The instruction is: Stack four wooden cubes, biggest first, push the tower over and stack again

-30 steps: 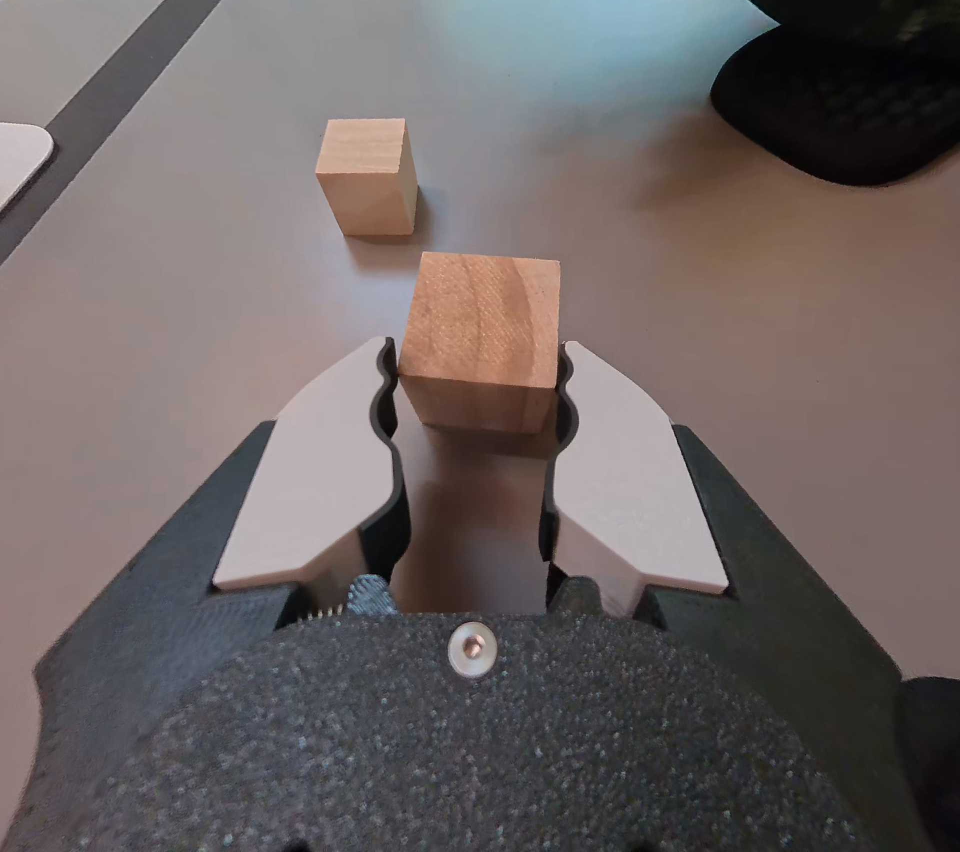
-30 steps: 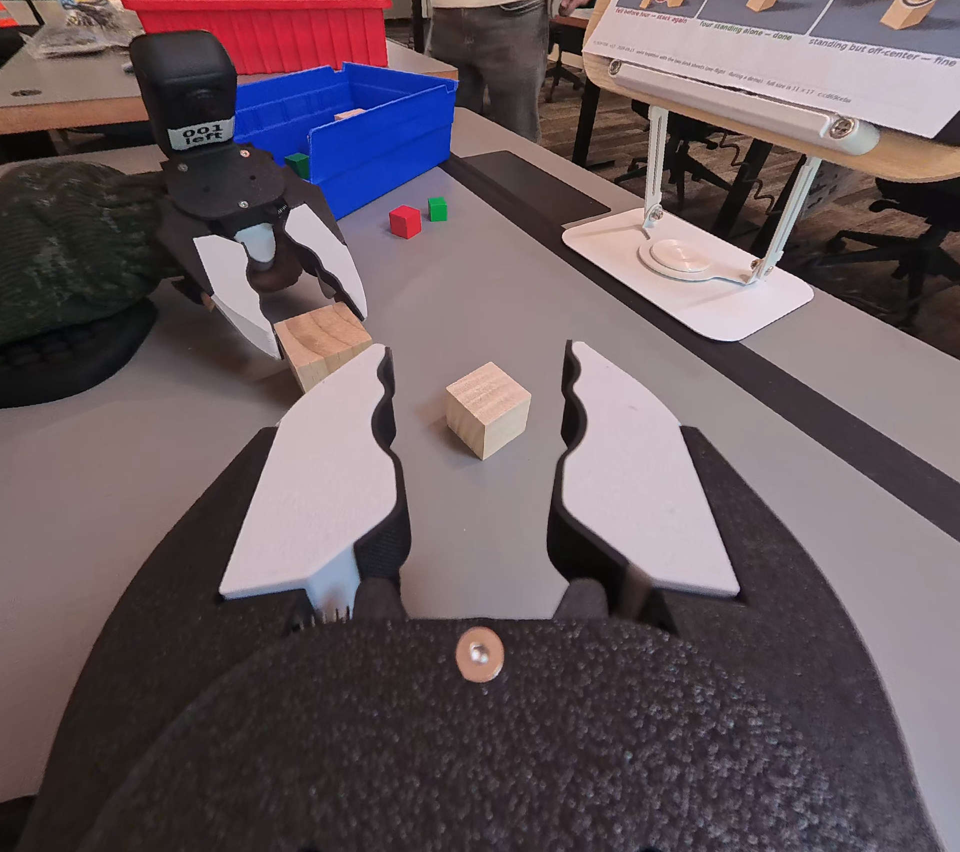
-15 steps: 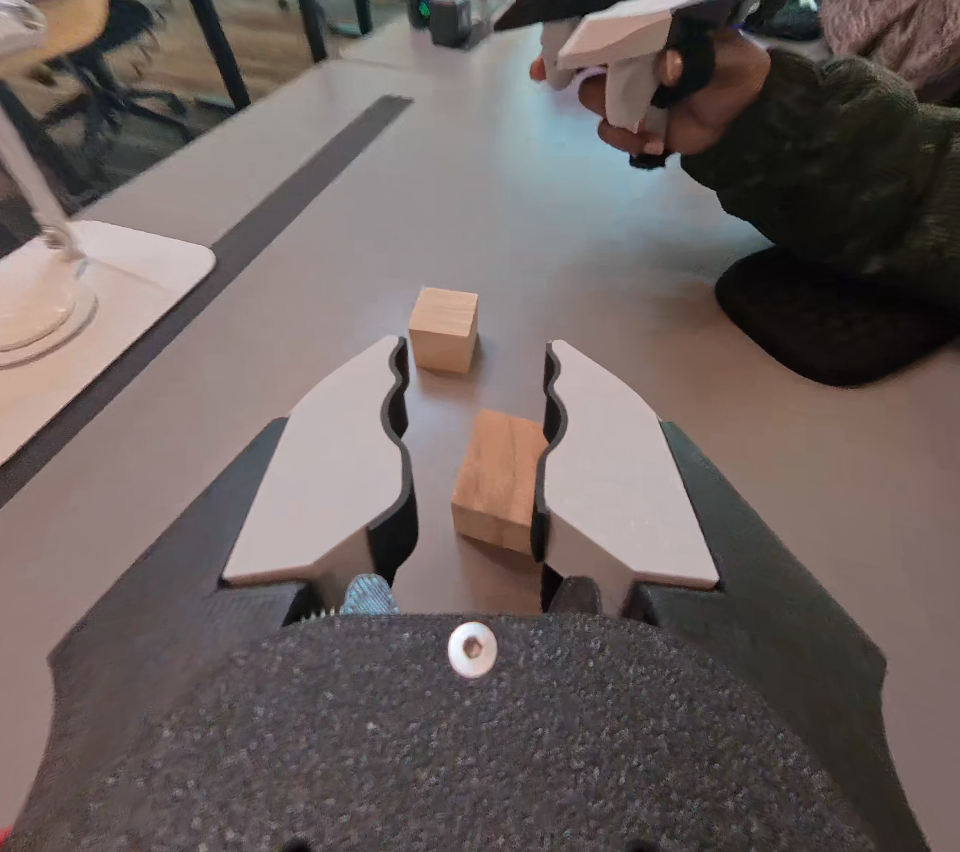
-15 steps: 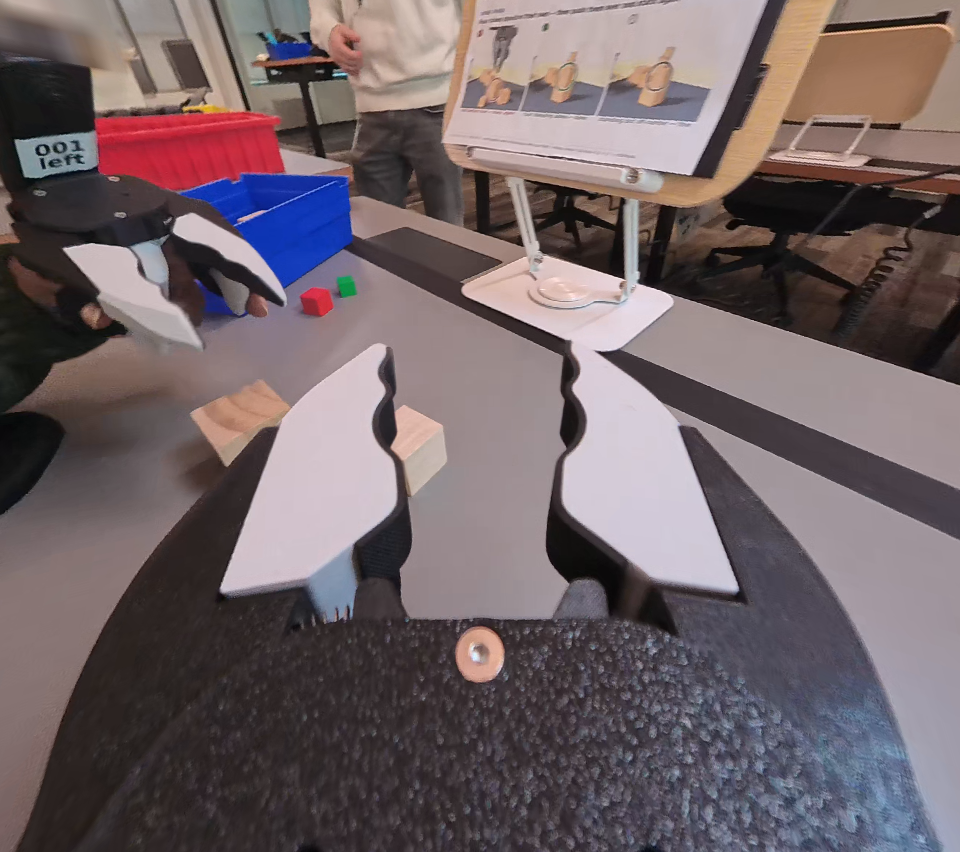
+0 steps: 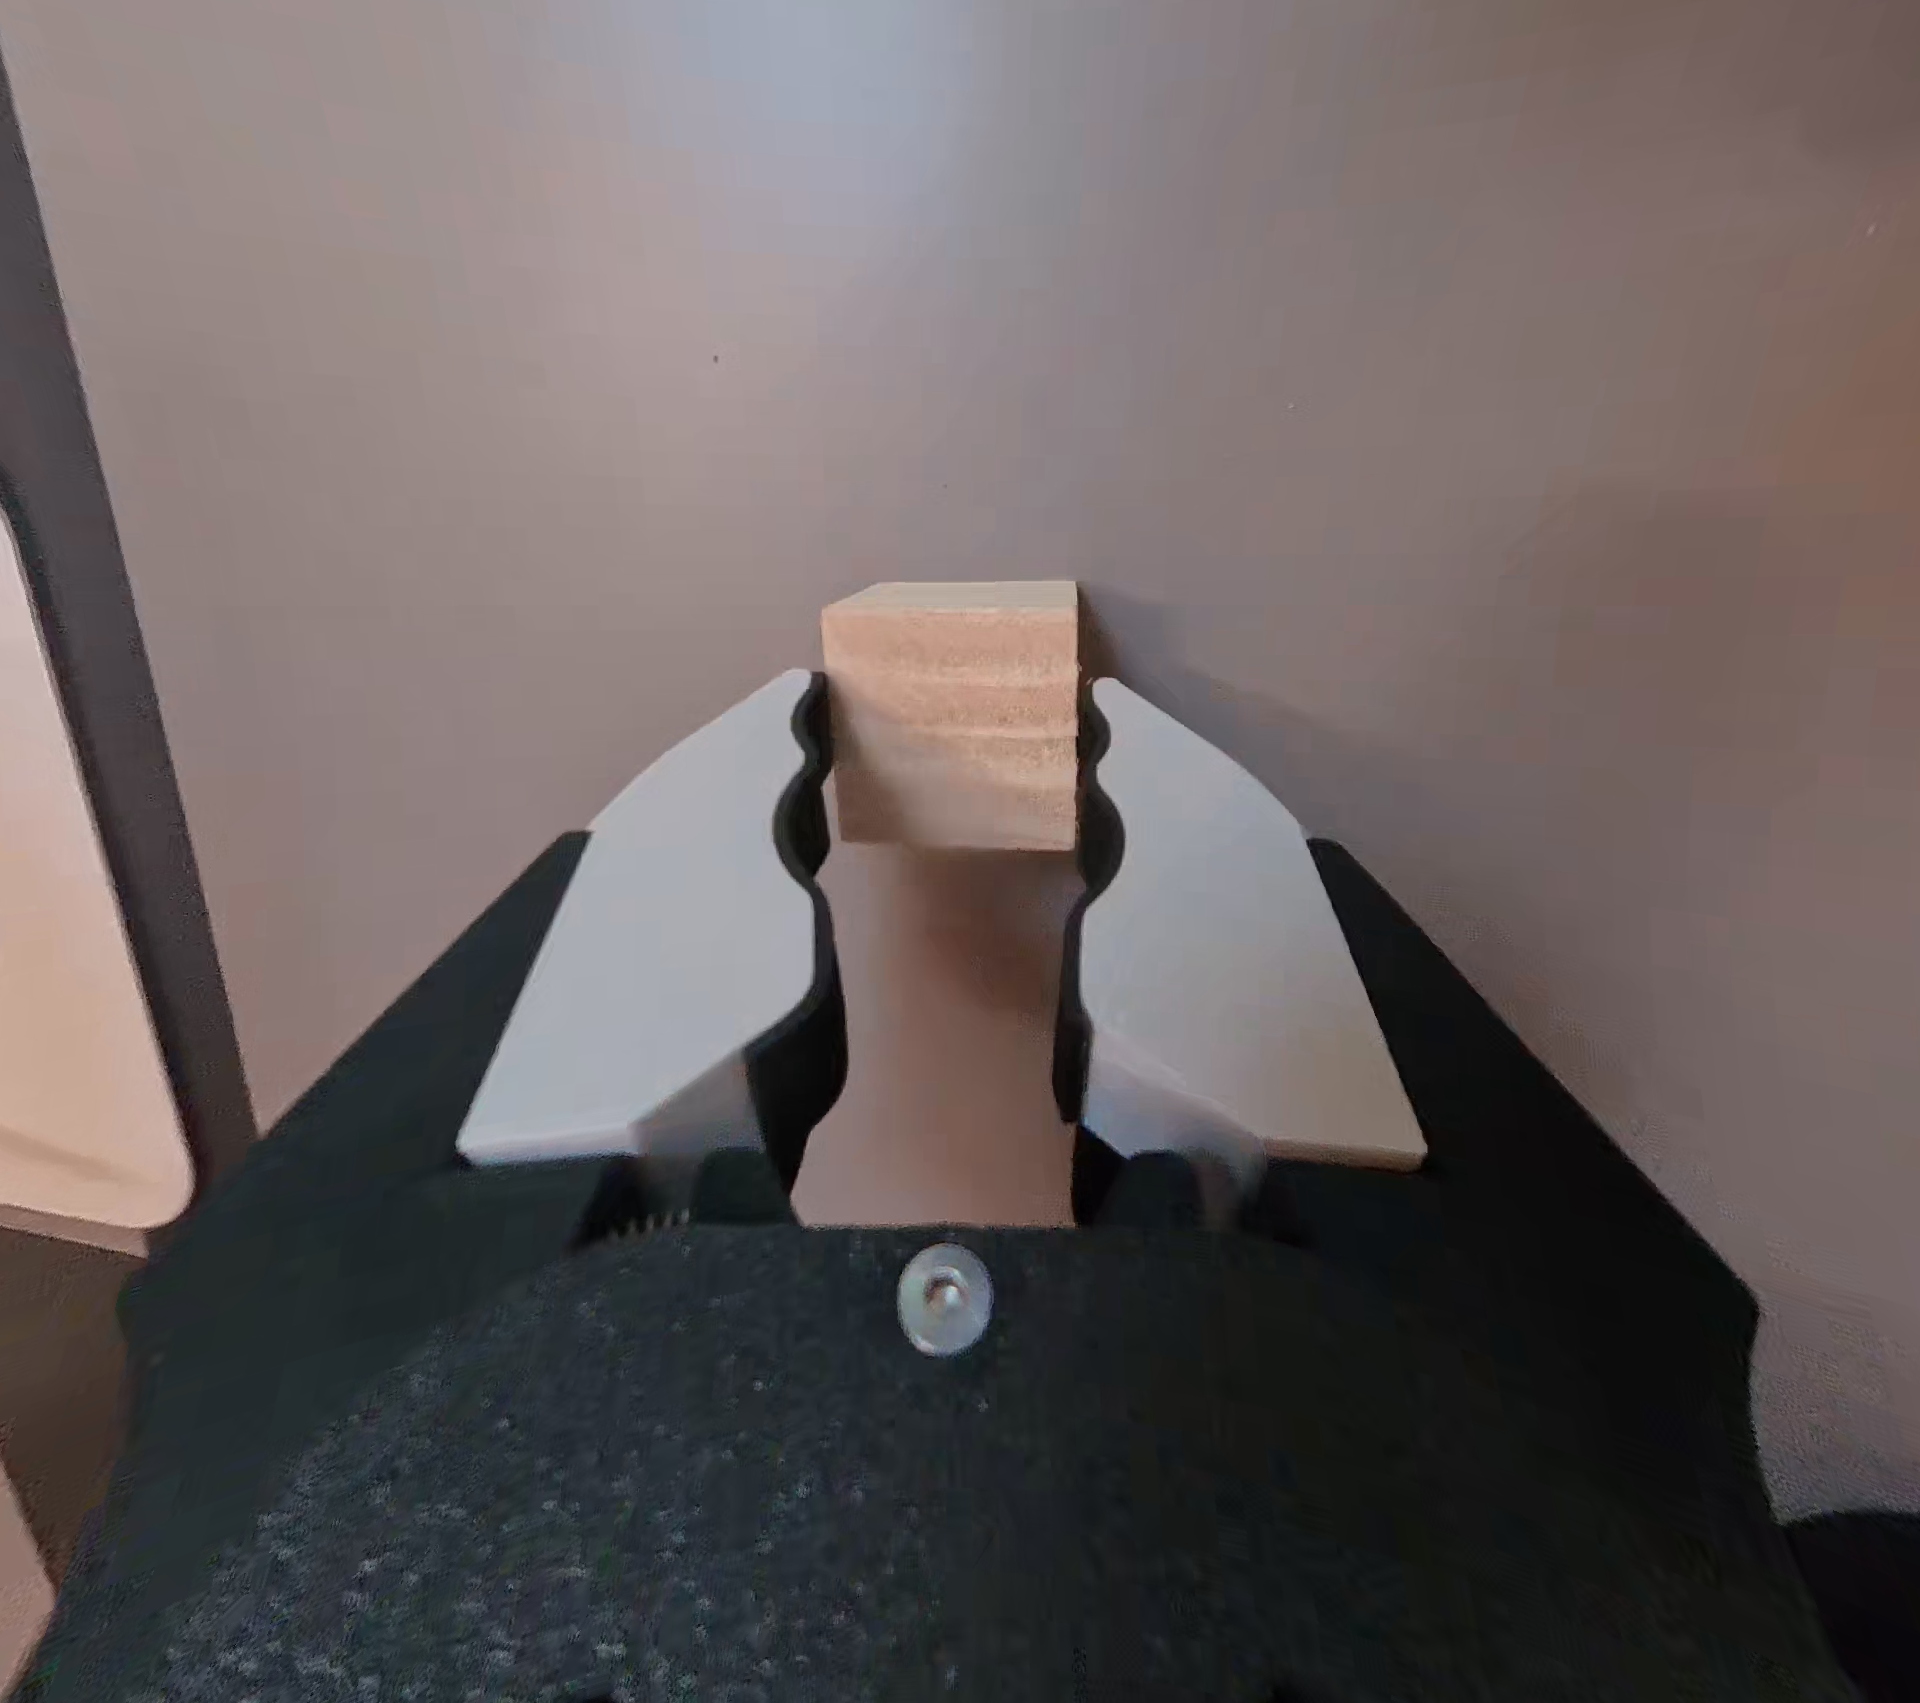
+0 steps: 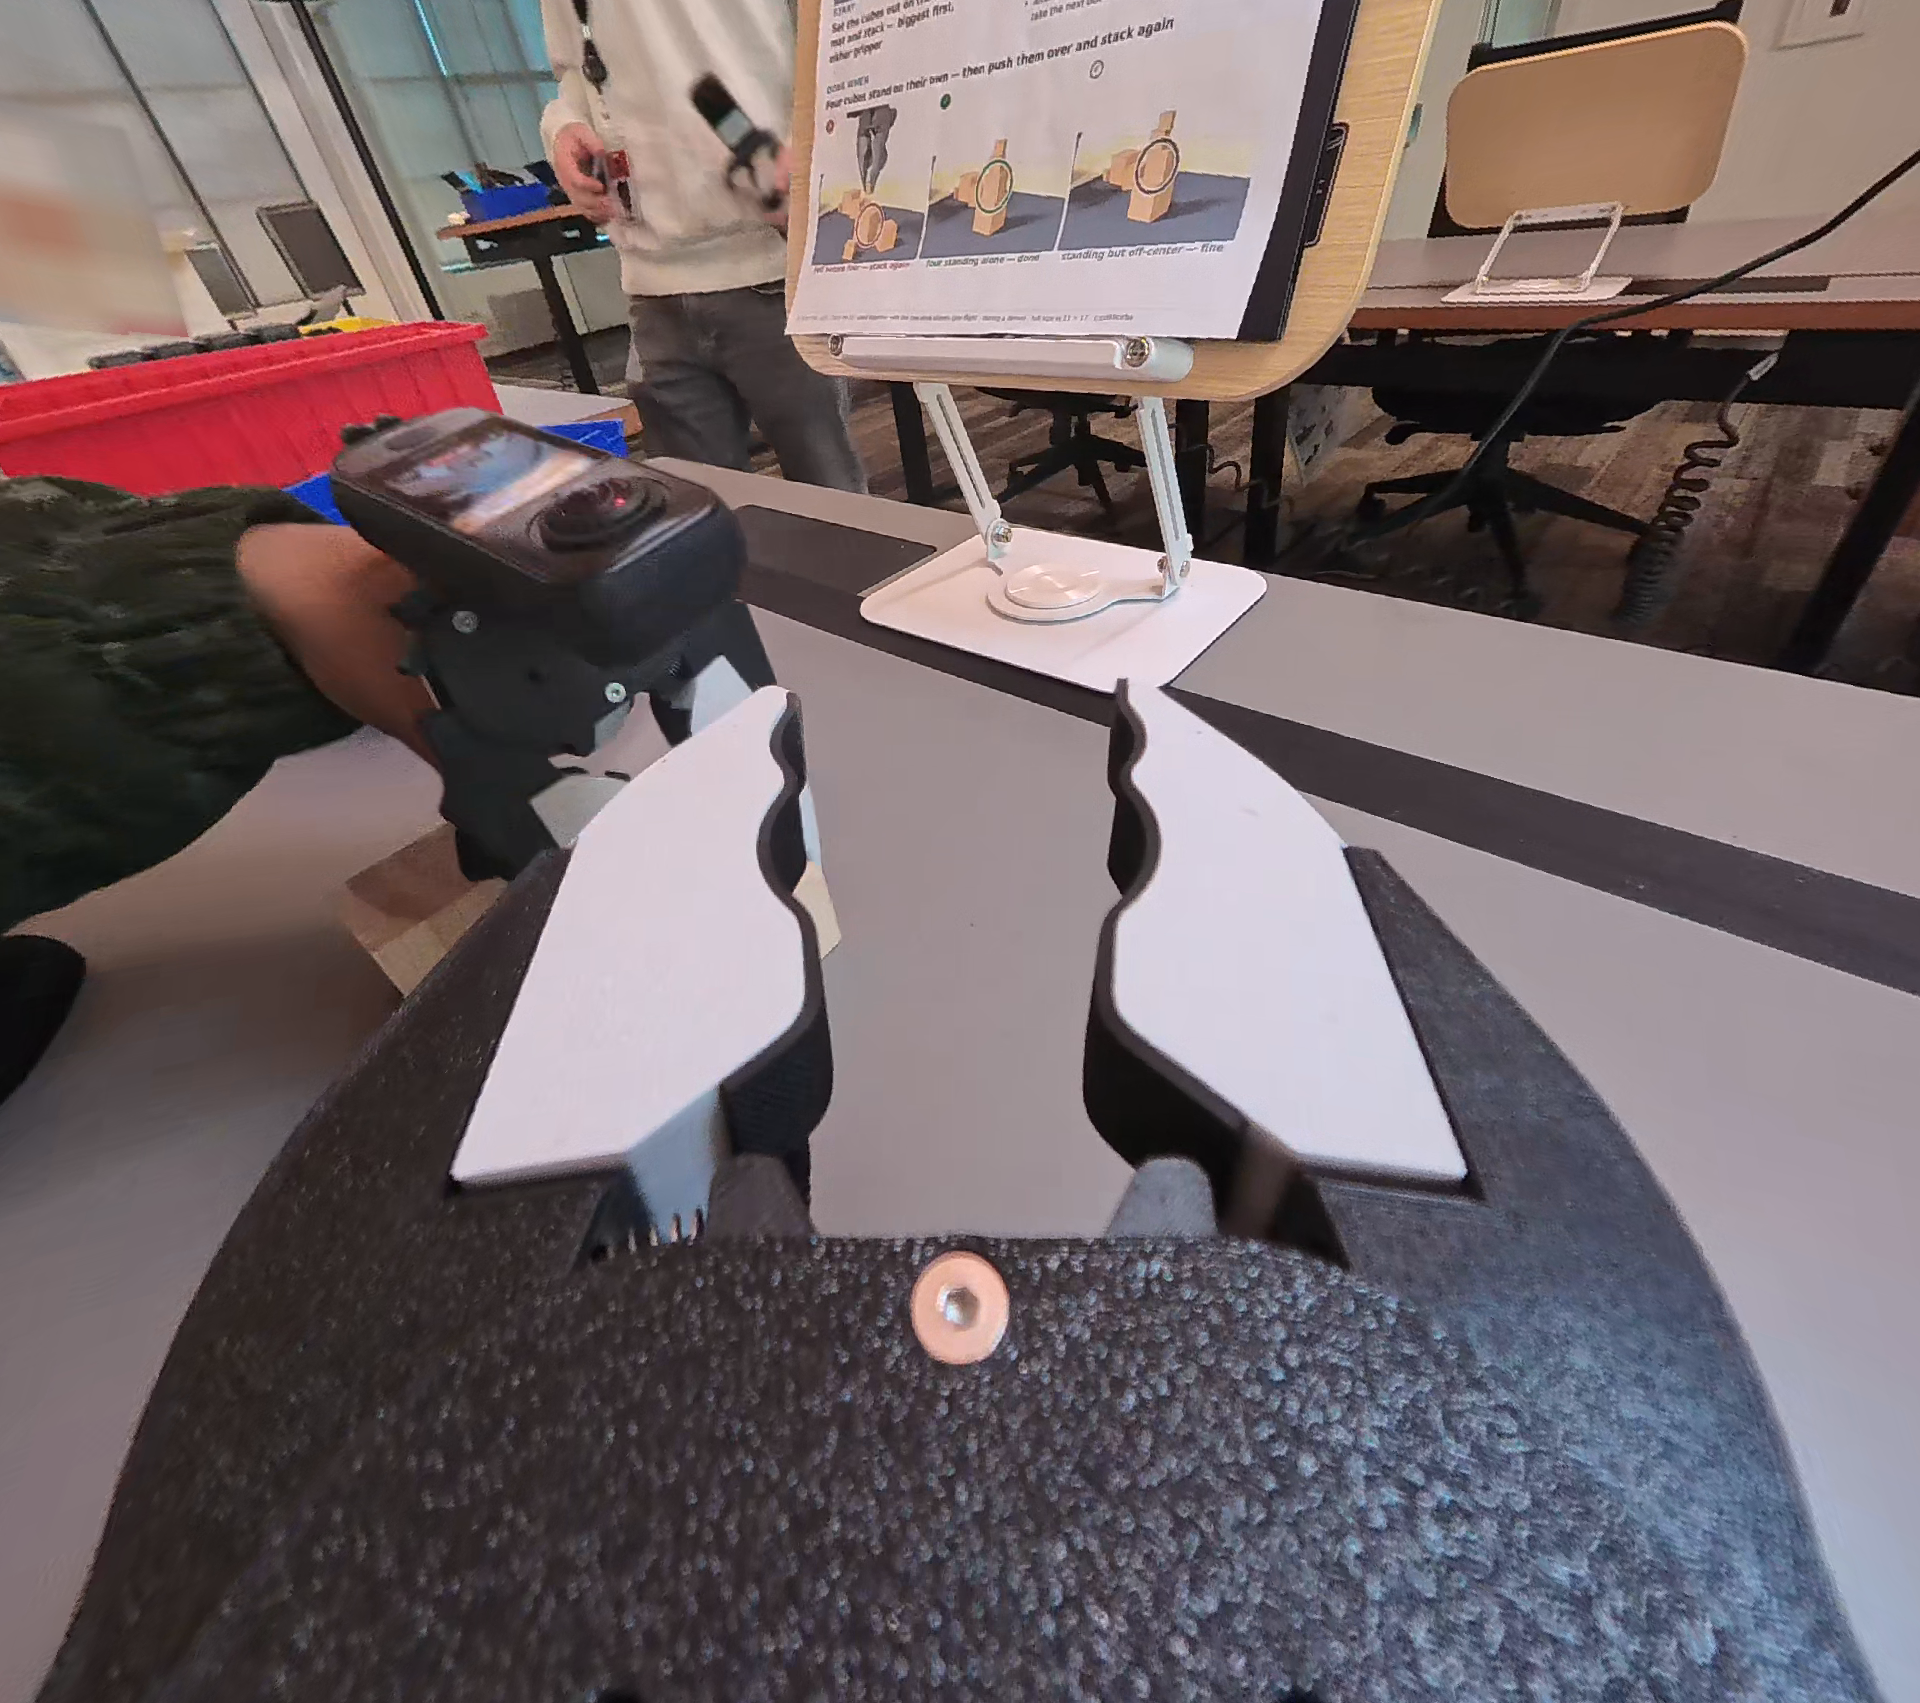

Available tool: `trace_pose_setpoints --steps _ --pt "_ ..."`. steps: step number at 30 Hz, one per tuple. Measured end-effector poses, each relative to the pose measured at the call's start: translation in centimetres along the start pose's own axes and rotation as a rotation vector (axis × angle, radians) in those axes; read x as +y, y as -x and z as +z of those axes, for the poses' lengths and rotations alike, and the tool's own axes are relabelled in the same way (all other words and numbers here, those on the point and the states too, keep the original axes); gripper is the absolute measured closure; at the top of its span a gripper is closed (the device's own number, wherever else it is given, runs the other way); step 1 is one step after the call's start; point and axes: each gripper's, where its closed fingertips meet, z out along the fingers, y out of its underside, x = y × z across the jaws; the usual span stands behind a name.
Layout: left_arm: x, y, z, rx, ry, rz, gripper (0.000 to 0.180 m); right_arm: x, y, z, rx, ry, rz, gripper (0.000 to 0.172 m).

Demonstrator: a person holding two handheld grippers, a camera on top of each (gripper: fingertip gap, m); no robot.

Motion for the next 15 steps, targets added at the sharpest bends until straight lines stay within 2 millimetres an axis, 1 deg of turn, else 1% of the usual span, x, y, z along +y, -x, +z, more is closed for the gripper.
trace_pose_setpoints --steps 1,2,3,5,8,10,12,15 --pt "-0.2 -0.3 -0.2 0.019 0.003 0.026 0.136 0.0 0.0 0.0 -0.001 0.0 0.0 0.115" --pt "-0.4 -0.5 -0.8 0.035 -0.008 0.038 0.136 0.0 0.0 0.0 -0.002 0.001 -0.001 0.115" --pt "-0.6 -0.6 -1.8 0.044 -0.03 0.05 0.136 0.1 0.0 0.0 -0.001 0.003 -0.003 0.115" --pt "-0.5 -0.8 -4.5 0.055 -0.06 0.077 0.136 0.1 -0.1 0.0 0.0 0.003 -0.002 0.116" --pt "1.1 -1.7 -8.7 0.058 -0.059 0.116 0.136 0.0 -0.2 -0.1 0.002 0.002 0.0 0.116" --pt "2.8 -2.7 -10.6 0.068 -0.043 0.119 0.136 0.0 -0.1 -0.1 0.001 0.0 0.0 0.116" --pt "4.4 -3.7 -11.3 0.081 -0.039 0.096 0.136 0.0 0.0 -0.1 -0.002 0.001 0.0 0.116" --pt "6.3 -5.1 -10.7 0.09 -0.026 0.071 0.136 0.2 0.3 0.1 -0.01 0.01 -0.003 0.116"
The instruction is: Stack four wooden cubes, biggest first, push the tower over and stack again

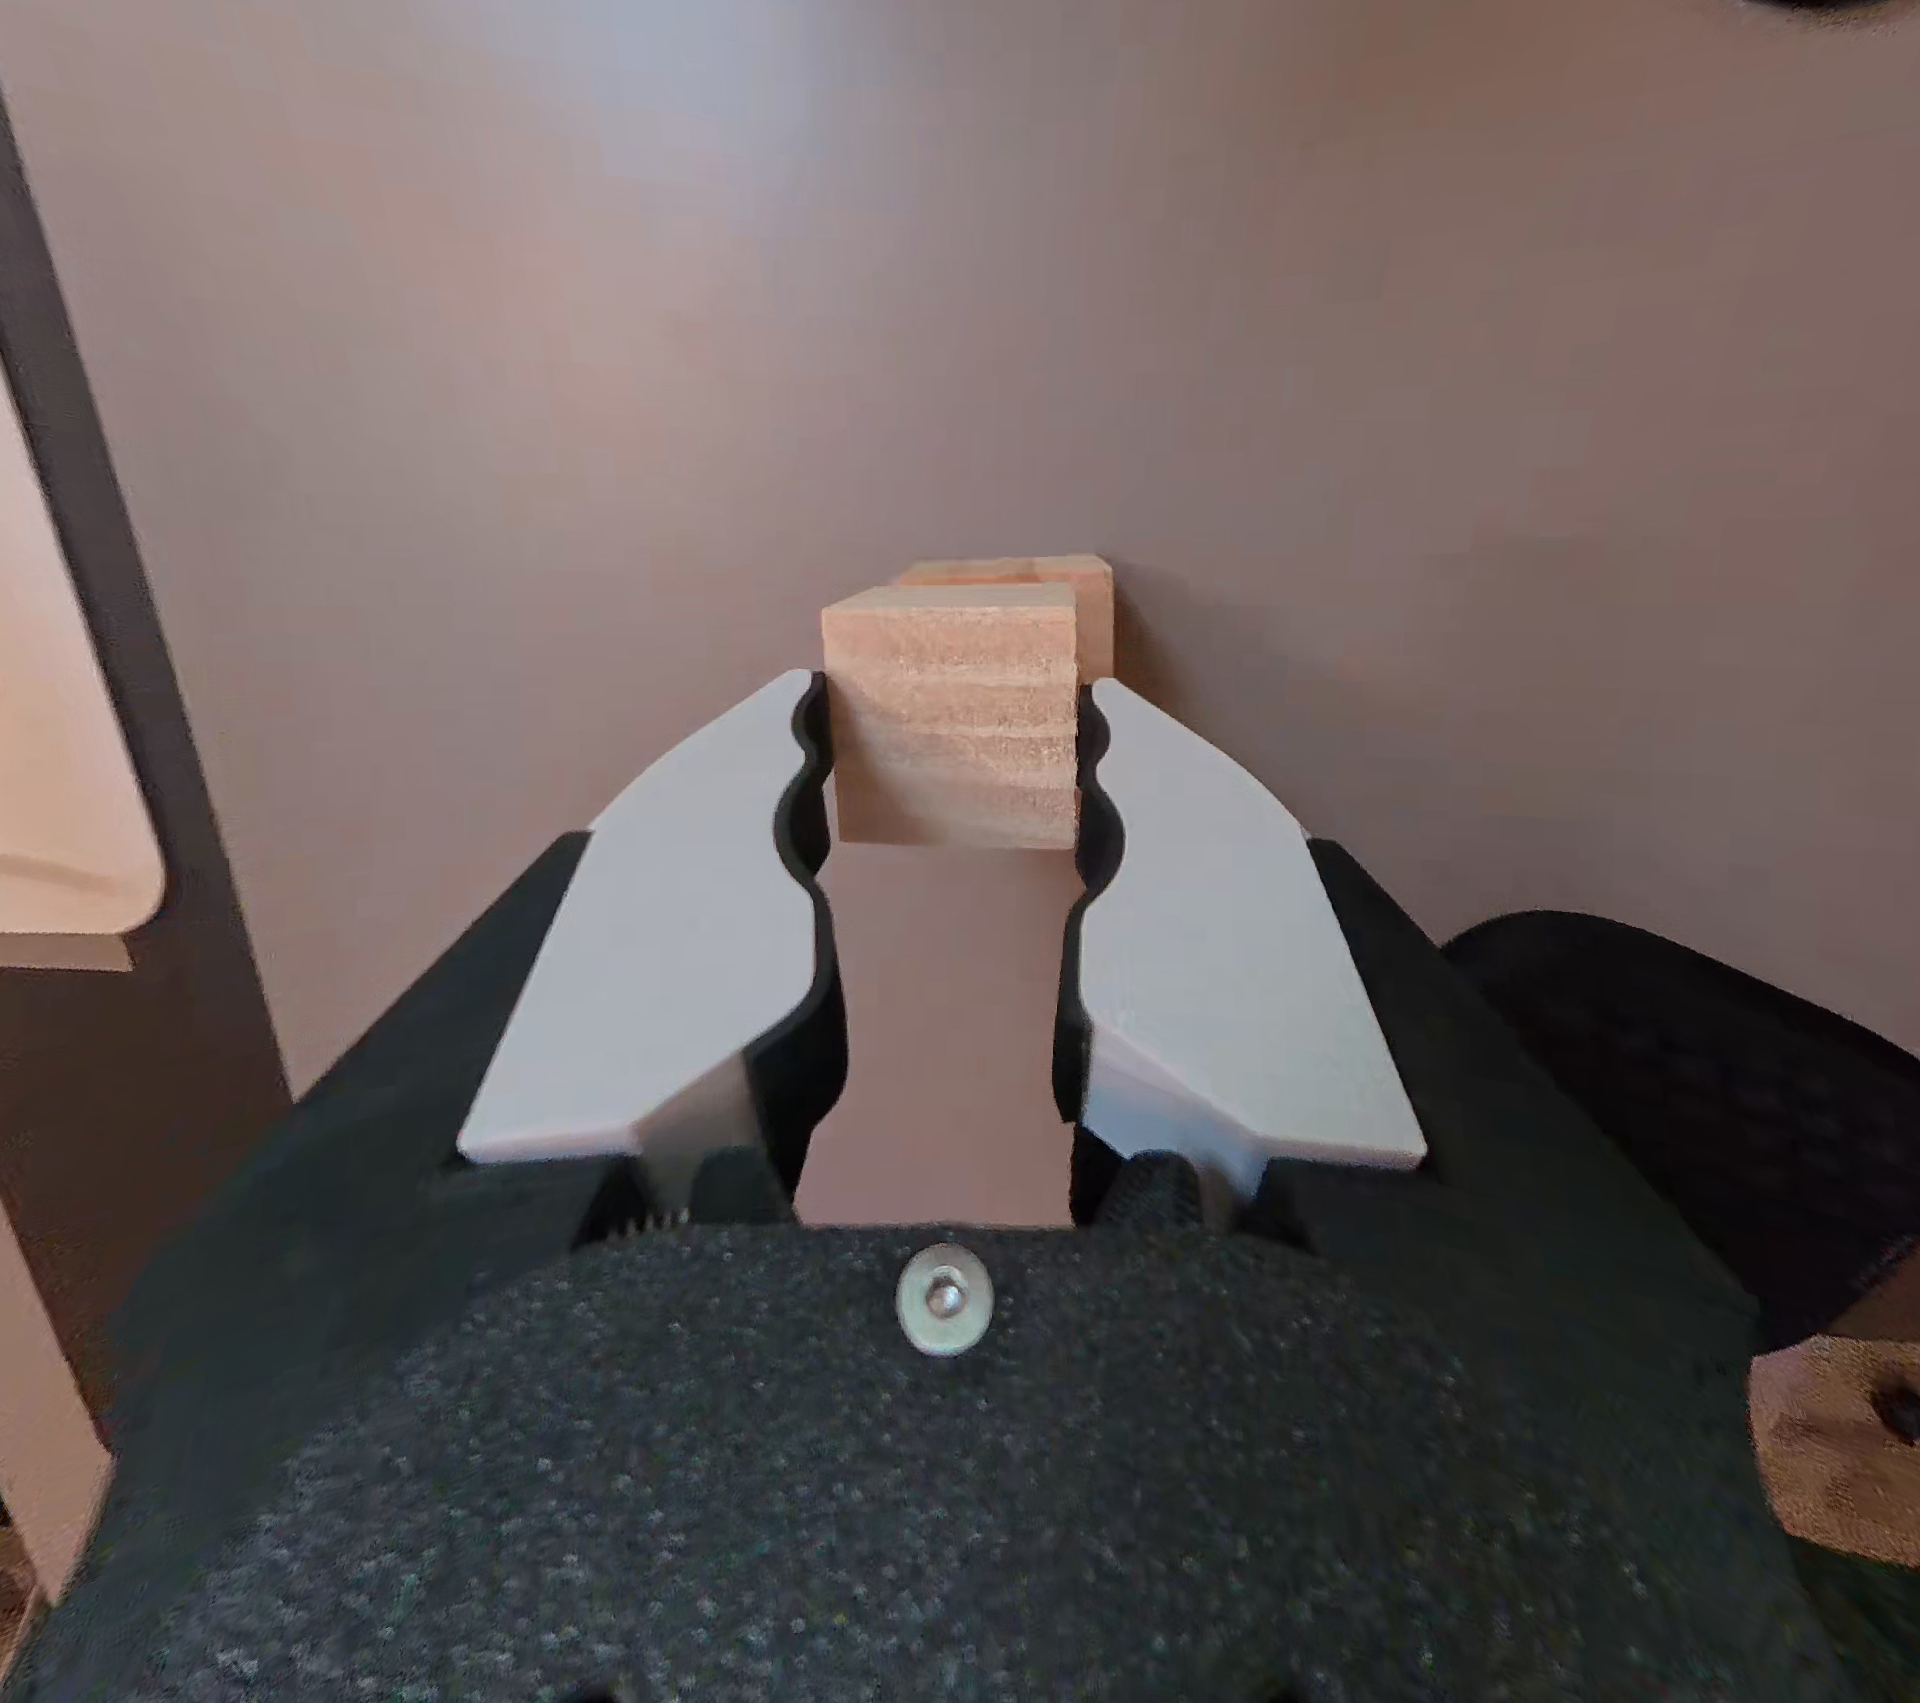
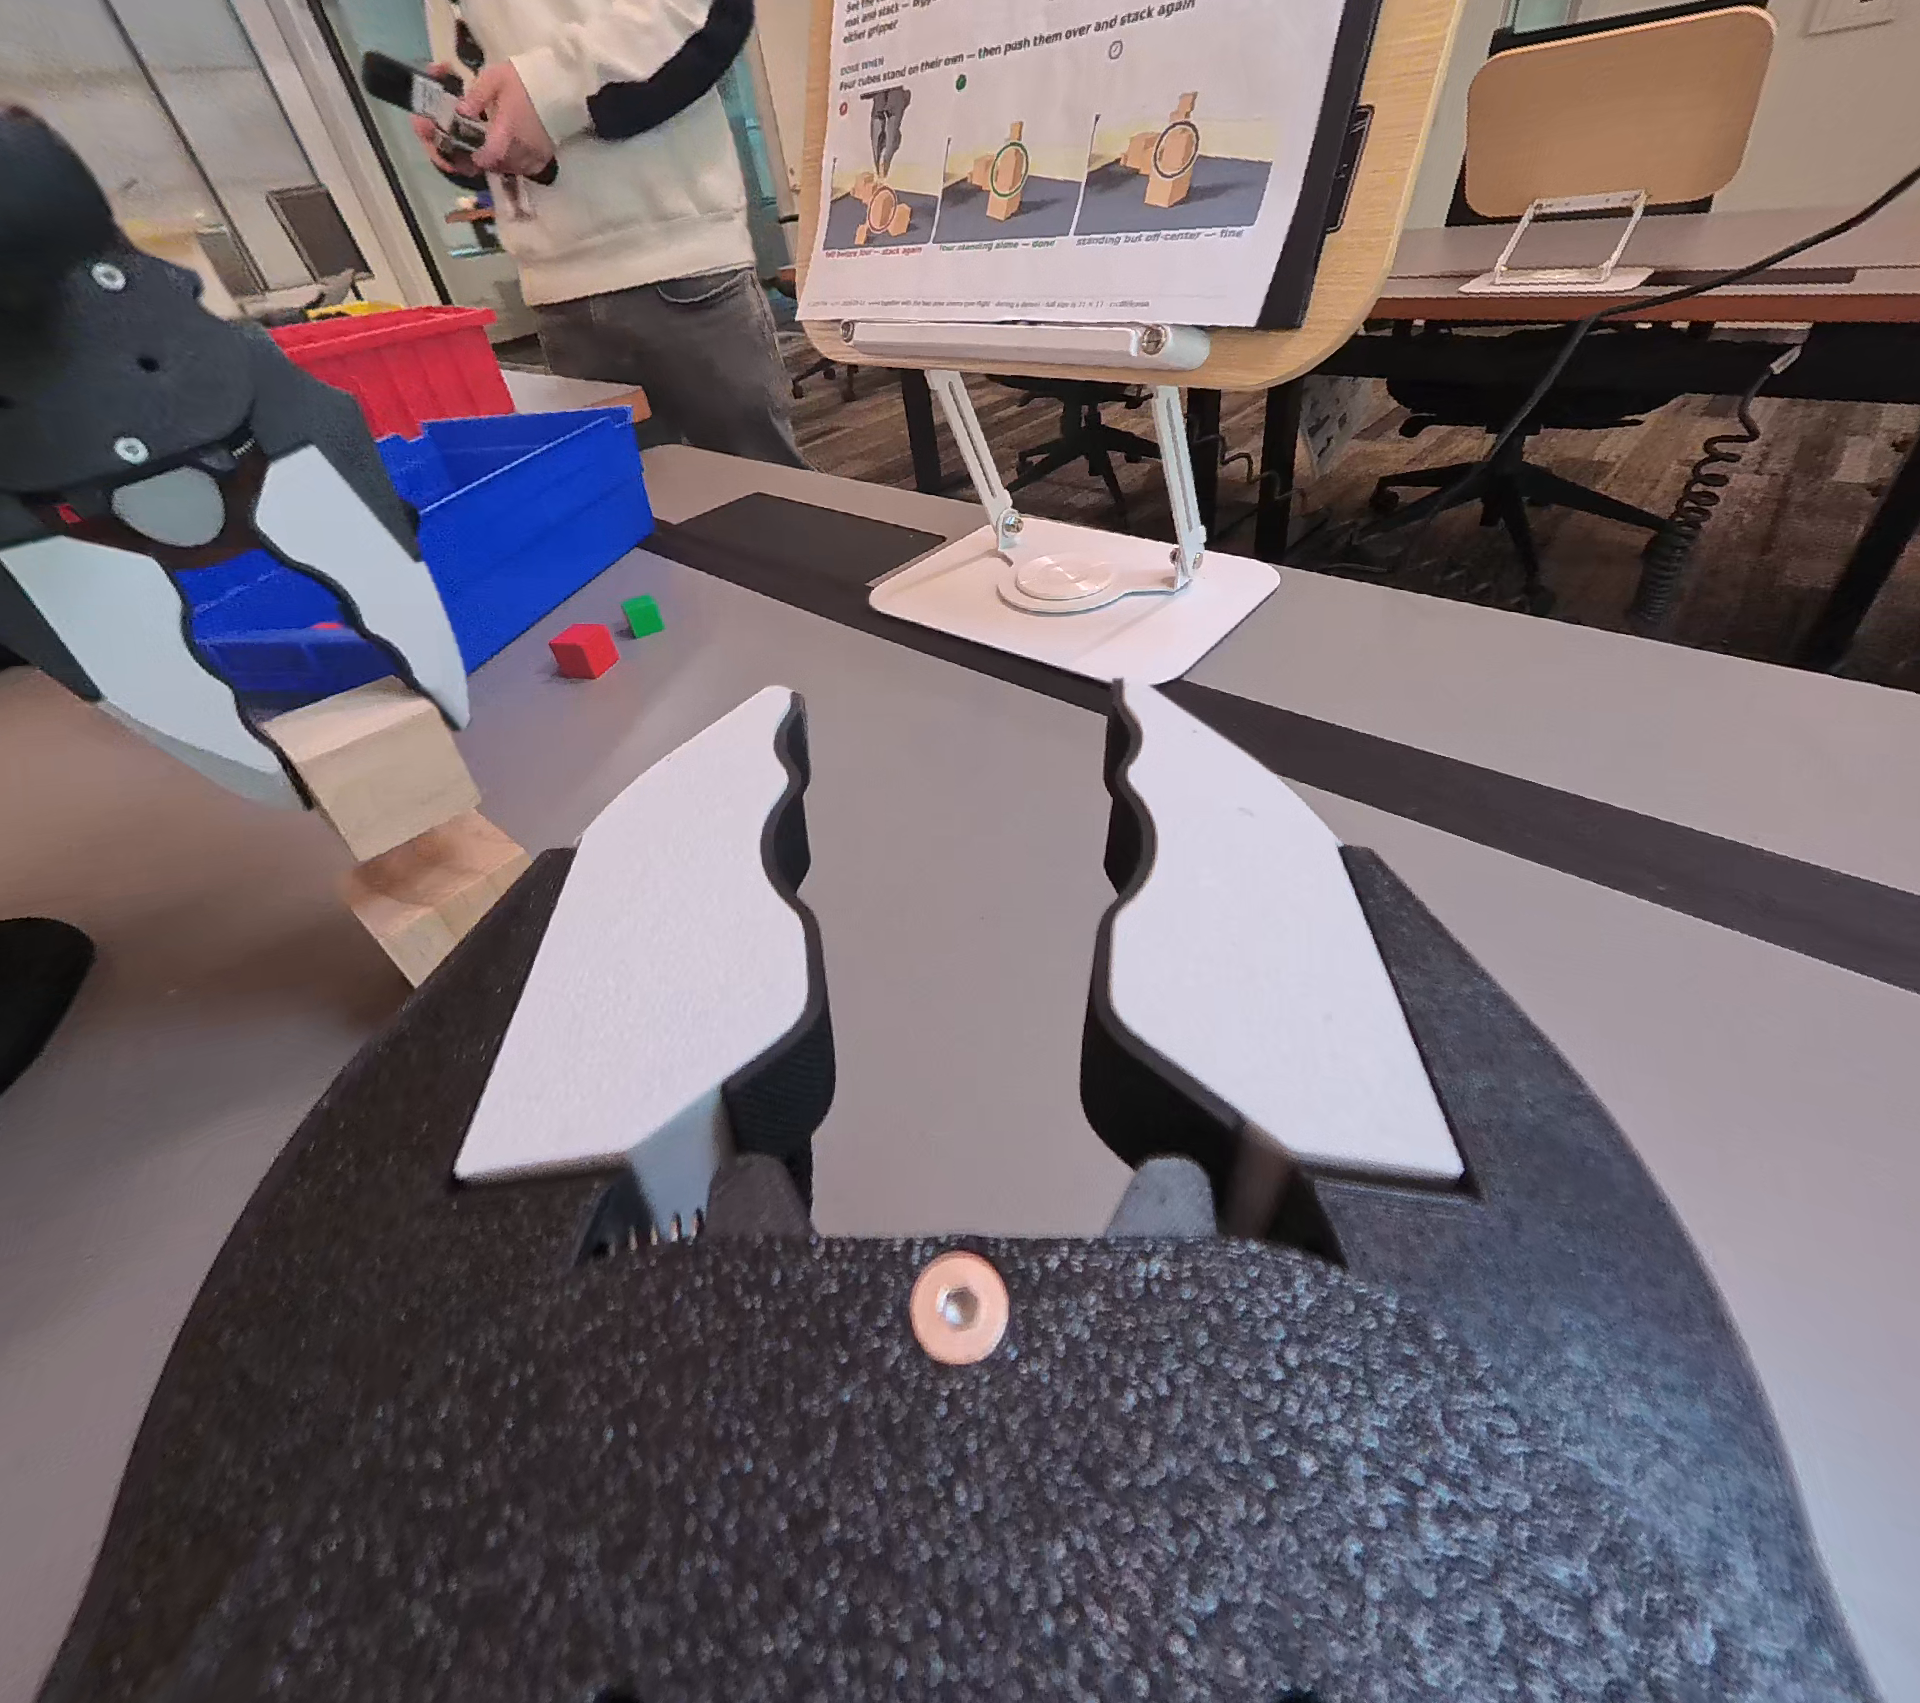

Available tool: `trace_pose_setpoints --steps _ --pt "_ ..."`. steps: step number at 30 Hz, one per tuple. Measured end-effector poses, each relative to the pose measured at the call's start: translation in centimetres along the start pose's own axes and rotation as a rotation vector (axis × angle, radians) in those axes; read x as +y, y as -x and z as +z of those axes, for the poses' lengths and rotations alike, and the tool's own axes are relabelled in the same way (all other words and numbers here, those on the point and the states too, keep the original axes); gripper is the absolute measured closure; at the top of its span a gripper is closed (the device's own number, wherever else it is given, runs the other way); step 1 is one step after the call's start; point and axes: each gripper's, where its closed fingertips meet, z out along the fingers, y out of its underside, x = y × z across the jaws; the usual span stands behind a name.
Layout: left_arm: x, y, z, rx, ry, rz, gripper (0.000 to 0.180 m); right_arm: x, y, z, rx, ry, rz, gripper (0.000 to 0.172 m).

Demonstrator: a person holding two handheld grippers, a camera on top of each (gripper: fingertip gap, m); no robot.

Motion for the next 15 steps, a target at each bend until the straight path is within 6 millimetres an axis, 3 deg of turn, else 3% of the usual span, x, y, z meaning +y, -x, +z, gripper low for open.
trace_pose_setpoints --steps 4,15 --pt "1.4 -0.6 1.3 0.001 0.017 -0.029 0.136 0.3 0.5 0.3 -0.012 0.012 -0.009 0.117" --pt "0.9 -1.0 2.5 0.006 -0.018 -0.025 0.136 0.5 0.6 0.4 -0.025 0.019 -0.005 0.117"
